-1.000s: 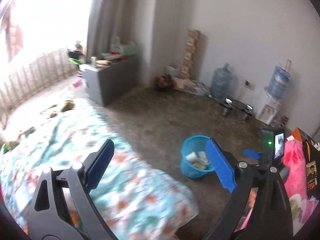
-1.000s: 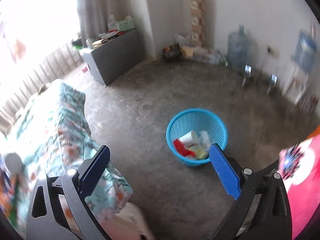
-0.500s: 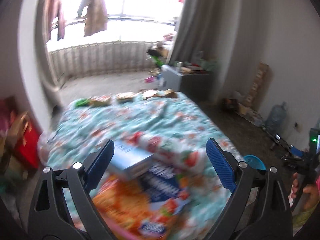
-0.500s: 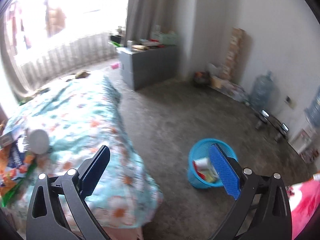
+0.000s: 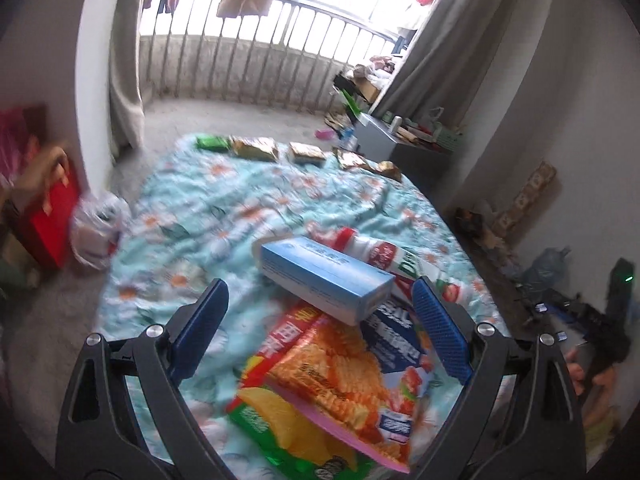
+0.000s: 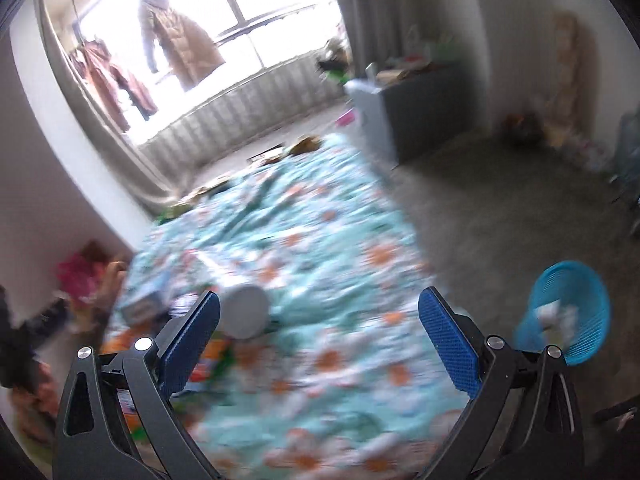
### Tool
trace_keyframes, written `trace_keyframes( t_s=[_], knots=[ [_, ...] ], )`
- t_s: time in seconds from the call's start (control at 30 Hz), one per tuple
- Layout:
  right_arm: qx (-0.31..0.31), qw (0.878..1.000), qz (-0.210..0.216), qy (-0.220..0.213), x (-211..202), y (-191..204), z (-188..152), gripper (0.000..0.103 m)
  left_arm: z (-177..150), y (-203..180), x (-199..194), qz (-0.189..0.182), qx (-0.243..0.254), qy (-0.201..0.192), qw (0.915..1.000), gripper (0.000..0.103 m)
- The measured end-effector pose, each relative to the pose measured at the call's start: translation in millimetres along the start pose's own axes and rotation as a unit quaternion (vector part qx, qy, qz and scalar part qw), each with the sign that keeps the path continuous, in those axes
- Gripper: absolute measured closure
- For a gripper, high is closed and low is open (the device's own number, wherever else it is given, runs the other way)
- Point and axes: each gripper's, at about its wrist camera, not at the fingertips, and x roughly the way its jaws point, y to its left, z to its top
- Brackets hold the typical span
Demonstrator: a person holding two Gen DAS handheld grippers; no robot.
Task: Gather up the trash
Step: 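Move both tools back toward the bed, then grasp the blue medicine box with the left tool while the right tool grasps the white drink bottle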
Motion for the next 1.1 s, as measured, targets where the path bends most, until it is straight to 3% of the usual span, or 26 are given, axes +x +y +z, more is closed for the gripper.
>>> trace_keyframes(
  t_s=[0.07,0.27,0.33,0.5,0.6,0.73,1.1],
  knots=[
    [0.001,0.999,0.030,0.018,12,10,0,0.006,2,11,15,-0.041,-0.038,0.020,0.9982,0.014],
    [-0.033,0.994,0.070,0.076,56,54,7,0.007,8,31,62,-0.065,-0.087,0.060,0.9923,0.014],
    [-0.042,0.991,0.088,0.095,70,66,9,0.007,9,39,75,-0.087,-0.113,0.080,0.9866,0.014],
    [-0.074,0.982,0.108,0.138,103,89,19,0.009,6,63,108,-0.136,-0.202,0.138,0.9600,0.014],
    [-0.094,0.975,0.113,0.165,122,102,25,0.011,0,75,127,-0.154,-0.246,0.161,0.9432,0.014],
    [-0.127,0.967,0.106,0.193,145,116,33,0.016,-4,85,143,-0.159,-0.275,0.180,0.9311,0.020],
    [-0.207,0.939,0.070,0.266,191,138,33,0.022,-6,89,173,-0.171,-0.291,0.210,0.9176,0.043]
  ],
)
